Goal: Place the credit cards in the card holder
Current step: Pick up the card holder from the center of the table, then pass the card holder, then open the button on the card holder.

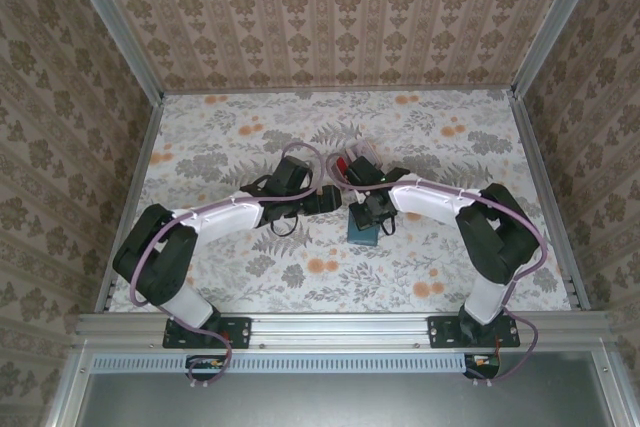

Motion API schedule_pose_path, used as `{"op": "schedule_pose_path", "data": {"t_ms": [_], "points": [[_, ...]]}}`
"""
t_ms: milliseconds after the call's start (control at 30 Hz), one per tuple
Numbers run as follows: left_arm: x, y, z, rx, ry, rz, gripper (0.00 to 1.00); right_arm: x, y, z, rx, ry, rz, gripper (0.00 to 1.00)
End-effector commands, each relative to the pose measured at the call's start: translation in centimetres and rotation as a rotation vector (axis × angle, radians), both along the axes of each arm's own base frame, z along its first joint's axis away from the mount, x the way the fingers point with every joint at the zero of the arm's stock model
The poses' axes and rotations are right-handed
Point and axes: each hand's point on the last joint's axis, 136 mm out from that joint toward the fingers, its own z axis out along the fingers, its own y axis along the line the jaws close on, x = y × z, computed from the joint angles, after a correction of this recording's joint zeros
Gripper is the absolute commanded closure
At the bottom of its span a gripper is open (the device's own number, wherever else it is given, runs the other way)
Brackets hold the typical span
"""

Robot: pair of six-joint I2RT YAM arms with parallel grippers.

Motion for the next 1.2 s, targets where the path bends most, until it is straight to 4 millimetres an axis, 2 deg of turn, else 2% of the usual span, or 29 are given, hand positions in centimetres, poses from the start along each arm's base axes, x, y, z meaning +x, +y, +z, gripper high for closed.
{"op": "schedule_pose_path", "data": {"t_ms": [0, 167, 300, 467, 567, 700, 867, 933, 1067, 1167], "points": [[0.8, -0.5, 0.9, -0.025, -0.015, 0.019, 0.0, -1.3, -0.8, -1.1, -0.038, 0.035, 0.024, 1.0], [0.7, -0.7, 1.0, -0.06, -0.017, 0.02, 0.01, -0.8, -0.1, 2.6, 0.06, -0.061, 0.029, 1.0], [0.8, -1.9, 1.6, -0.131, -0.025, -0.007, 0.02, 0.2, 0.9, 5.8, 0.139, -0.156, 0.033, 1.0], [1.1, -4.3, 3.8, -0.304, -0.018, -0.055, 0.03, 0.7, 1.1, 8.8, 0.218, -0.243, 0.029, 1.0], [1.4, -5.3, 5.0, -0.393, -0.01, -0.066, 0.07, 1.1, 0.8, 9.7, 0.23, -0.288, 0.015, 1.0], [1.3, -5.9, 5.6, -0.416, -0.006, -0.085, 0.13, 1.5, 1.0, 11.0, 0.271, -0.326, 0.0, 1.0], [1.1, -6.5, 6.4, -0.433, -0.011, -0.114, 0.32, 2.0, 1.2, 11.8, 0.316, -0.351, -0.029, 1.0], [1.0, -6.8, 6.6, -0.406, -0.03, -0.139, 0.36, 2.2, 1.2, 11.8, 0.325, -0.357, -0.047, 1.0], [0.7, -7.6, 7.1, -0.41, -0.036, -0.163, 0.36, 2.5, 1.5, 12.0, 0.364, -0.363, -0.08, 1.0], [0.6, -8.0, 7.0, -0.441, -0.023, -0.166, 0.4, 2.6, 1.5, 13.5, 0.415, -0.409, -0.095, 1.0]]}}
